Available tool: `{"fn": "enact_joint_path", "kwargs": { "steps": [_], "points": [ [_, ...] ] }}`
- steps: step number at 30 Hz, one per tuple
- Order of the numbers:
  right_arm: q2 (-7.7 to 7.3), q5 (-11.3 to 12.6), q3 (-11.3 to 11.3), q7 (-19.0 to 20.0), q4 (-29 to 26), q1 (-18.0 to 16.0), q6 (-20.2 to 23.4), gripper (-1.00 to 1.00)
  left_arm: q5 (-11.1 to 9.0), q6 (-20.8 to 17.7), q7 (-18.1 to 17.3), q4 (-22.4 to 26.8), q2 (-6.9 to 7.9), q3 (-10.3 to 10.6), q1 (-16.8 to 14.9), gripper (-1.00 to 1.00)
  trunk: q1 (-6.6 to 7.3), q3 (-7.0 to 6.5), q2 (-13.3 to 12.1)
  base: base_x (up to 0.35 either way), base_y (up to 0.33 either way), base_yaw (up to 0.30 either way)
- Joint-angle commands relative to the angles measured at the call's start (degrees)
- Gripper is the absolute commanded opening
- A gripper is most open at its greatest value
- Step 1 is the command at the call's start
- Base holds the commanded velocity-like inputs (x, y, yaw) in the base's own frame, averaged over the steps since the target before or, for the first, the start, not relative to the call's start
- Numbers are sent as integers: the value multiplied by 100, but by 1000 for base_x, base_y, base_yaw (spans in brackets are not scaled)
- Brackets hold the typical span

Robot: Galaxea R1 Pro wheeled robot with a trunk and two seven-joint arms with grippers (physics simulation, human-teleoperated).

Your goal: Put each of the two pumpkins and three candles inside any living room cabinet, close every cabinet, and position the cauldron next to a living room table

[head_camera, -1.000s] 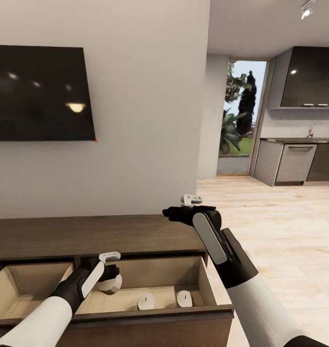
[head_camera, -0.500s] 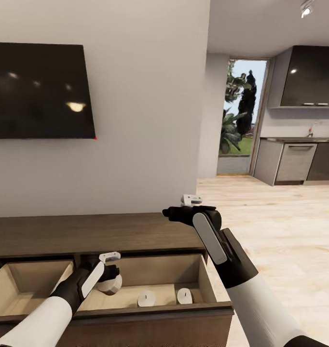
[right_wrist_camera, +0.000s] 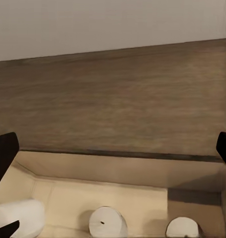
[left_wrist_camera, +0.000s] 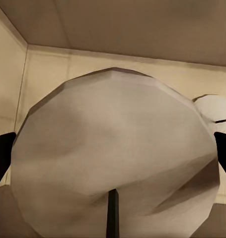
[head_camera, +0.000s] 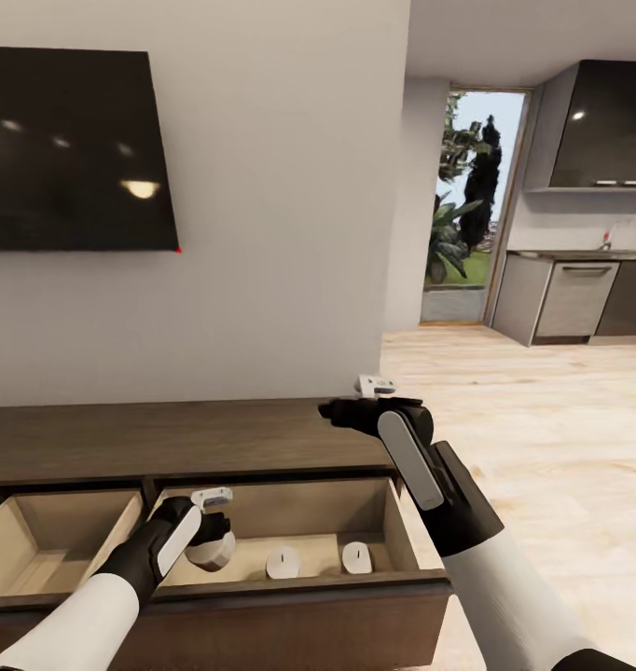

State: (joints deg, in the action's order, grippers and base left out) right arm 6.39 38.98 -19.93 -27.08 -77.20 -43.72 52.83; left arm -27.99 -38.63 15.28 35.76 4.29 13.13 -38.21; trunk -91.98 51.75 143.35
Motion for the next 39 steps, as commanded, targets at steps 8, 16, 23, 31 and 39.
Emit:
{"fn": "enact_joint_path", "kwargs": {
  "steps": [8,16,23,31,39],
  "points": [
    [-739,250,394,1514,312,-5,-42,100,-53,-13,51,10,10,39,-3,-100,2,7,4,0,0,0],
    [-949,284,928,2776,694,-5,-174,100,-49,-13,54,10,10,36,-3,-100,-3,51,6,0,0,0],
    [-1018,263,947,3723,731,-5,-163,100,-49,-13,60,10,11,36,-3,-100,-19,184,14,0,0,0],
    [-1025,251,941,3840,734,-5,-168,100,-40,-13,63,10,11,31,-3,-100,-19,184,14,2,0,0],
    [-1025,242,939,3841,733,-5,-174,100,-56,-13,63,10,11,15,-11,-100,-19,184,14,155,0,0]
  ]
}}
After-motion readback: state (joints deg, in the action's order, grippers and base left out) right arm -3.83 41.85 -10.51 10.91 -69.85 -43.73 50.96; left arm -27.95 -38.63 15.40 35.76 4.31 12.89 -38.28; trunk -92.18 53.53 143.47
